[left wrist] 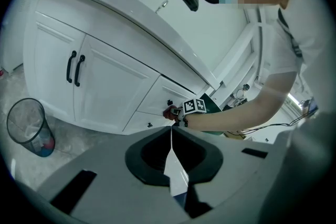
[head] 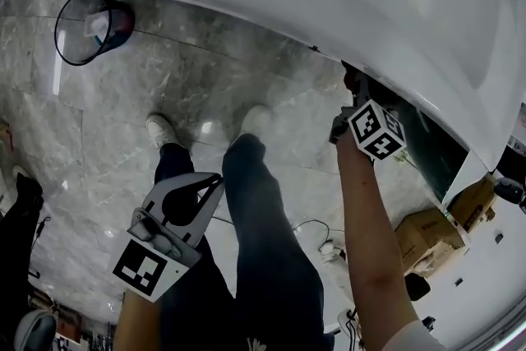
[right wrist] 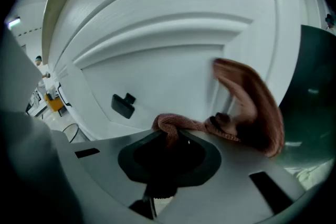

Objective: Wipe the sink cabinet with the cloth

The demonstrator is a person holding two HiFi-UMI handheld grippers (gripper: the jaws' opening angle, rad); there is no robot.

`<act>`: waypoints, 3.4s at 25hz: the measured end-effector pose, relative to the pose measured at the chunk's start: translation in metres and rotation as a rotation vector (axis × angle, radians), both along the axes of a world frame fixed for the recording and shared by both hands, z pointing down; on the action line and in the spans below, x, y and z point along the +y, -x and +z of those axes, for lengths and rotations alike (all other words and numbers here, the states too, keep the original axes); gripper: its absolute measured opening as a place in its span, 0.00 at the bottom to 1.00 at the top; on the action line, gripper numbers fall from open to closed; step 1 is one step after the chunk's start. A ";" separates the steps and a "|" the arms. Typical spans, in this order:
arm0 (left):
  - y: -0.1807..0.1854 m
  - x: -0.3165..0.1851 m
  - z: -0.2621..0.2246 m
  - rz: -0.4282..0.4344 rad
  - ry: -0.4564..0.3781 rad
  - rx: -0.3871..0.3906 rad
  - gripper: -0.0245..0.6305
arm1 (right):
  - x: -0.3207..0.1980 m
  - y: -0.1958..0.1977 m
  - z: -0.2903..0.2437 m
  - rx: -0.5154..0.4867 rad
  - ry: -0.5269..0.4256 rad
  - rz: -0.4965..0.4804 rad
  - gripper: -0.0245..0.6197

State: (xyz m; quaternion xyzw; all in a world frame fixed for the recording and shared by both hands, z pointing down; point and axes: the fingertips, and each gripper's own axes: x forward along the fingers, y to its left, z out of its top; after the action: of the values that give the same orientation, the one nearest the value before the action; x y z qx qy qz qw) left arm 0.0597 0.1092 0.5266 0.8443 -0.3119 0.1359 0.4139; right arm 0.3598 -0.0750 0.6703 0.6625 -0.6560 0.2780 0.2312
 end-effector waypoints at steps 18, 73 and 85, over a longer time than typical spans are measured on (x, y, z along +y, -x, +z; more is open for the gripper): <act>-0.014 0.015 -0.007 0.059 -0.020 0.006 0.06 | 0.037 0.020 -0.059 0.075 -0.105 -0.180 0.12; 0.107 -0.028 -0.218 -0.059 -0.378 0.021 0.06 | 0.096 0.248 -0.375 -0.239 -0.428 -0.457 0.12; 0.111 -0.021 -0.393 -0.123 -0.552 0.057 0.06 | 0.129 0.284 -0.563 -0.286 -0.562 -0.619 0.12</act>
State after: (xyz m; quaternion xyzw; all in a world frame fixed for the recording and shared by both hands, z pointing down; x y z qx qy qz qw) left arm -0.0510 0.0884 0.1338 0.9080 -0.3761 -0.0032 0.1843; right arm 0.0758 0.0537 0.1072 0.4266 -0.8991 0.0954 0.0213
